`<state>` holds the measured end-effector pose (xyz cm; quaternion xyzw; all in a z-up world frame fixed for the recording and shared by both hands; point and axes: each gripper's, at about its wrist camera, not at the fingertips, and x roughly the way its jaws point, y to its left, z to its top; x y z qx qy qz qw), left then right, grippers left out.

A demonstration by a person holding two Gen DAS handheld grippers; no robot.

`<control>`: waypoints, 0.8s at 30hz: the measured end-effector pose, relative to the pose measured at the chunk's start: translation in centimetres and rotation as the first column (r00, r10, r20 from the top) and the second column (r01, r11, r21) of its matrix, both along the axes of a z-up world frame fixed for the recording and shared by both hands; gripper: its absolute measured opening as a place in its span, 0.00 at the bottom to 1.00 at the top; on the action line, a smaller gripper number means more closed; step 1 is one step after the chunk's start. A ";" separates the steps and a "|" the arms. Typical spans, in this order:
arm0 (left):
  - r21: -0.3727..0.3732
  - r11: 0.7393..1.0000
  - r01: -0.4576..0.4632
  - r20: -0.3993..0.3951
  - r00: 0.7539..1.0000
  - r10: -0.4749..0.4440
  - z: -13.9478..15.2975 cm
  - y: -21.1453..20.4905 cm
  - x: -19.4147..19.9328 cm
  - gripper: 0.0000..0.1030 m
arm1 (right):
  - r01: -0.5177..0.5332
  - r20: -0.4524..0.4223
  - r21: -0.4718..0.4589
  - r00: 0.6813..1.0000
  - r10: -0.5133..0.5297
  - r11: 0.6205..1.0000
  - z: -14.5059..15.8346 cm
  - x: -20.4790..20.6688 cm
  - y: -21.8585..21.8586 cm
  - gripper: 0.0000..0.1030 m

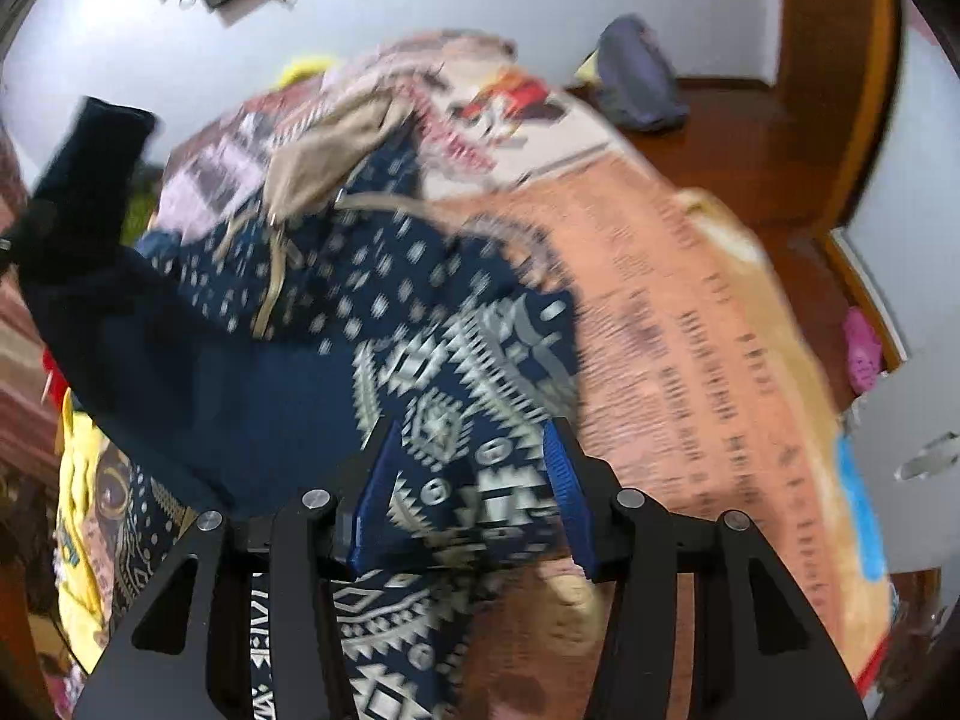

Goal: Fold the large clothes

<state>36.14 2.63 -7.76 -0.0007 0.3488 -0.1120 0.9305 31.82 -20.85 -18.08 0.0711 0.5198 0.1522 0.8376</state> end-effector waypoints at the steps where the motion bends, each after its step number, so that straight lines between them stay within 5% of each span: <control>1: 0.008 1.000 -0.014 0.004 1.000 0.014 -0.1 0.7 -0.3 0.02 | -0.013 -0.024 -0.003 1.000 0.013 1.000 -0.7 0.1 0.5 0.44; 9: -0.017 0.988 -0.153 -0.050 0.987 0.152 -5.4 7.7 -3.8 0.02 | -0.073 -0.061 -0.112 0.996 0.066 0.991 -2.7 -0.7 3.3 0.45; 15: -0.057 0.959 -0.276 -0.172 0.949 0.263 -11.1 11.5 -5.6 0.02 | -0.128 -0.065 -0.137 0.991 0.120 0.982 -2.5 -1.5 4.7 0.46; 24: -0.116 0.931 -0.346 -0.254 0.916 0.309 -14.6 14.0 -9.6 0.03 | -0.145 -0.053 -0.177 0.989 0.137 0.973 -2.6 -2.4 5.8 0.49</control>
